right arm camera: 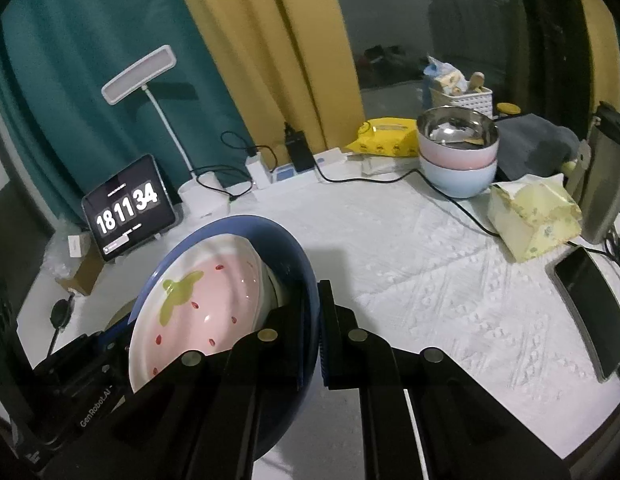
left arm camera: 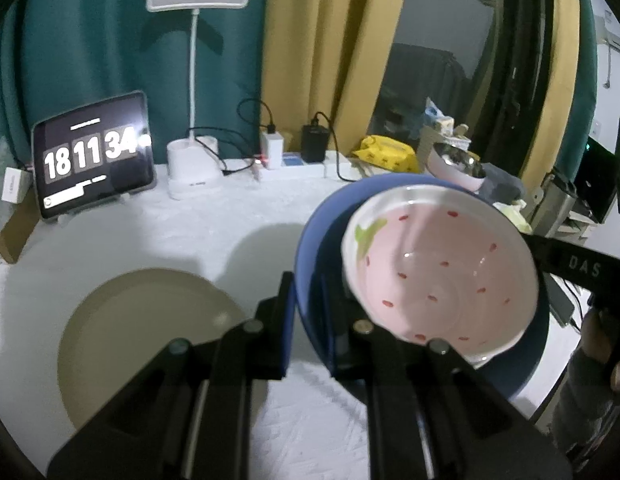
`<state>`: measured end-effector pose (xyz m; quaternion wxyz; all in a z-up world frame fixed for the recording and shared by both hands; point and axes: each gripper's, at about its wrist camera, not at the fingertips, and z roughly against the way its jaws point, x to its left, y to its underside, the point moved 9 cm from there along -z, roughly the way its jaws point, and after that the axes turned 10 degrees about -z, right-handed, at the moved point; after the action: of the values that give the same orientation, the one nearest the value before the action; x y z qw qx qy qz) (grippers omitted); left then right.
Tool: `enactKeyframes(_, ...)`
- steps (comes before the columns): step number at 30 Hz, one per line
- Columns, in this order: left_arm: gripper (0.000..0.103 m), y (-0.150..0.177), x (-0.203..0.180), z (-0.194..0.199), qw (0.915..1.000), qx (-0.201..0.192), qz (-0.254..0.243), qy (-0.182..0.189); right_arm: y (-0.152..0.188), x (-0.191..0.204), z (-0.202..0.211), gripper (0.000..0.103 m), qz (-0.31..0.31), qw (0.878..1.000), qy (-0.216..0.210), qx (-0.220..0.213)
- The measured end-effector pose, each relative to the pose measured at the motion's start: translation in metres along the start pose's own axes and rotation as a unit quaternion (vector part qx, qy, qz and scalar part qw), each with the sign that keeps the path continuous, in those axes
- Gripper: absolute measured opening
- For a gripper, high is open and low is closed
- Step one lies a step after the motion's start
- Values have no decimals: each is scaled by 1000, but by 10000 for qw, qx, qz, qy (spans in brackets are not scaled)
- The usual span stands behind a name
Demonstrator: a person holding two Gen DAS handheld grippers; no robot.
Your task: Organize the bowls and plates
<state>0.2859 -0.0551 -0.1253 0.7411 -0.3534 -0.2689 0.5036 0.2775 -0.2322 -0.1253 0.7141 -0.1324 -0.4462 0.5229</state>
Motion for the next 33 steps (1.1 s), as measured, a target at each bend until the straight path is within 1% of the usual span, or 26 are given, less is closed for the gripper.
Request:
enactKeyframes(20, 11, 12, 74, 27, 9984, -99, 419, -353, 13, 79, -21, 9, 391, 9987, -298, 167)
enactKeyframes(33, 11, 28, 136, 36, 9949, -66, 728, -692, 31, 134, -55, 9, 675, 9954, -501, 463)
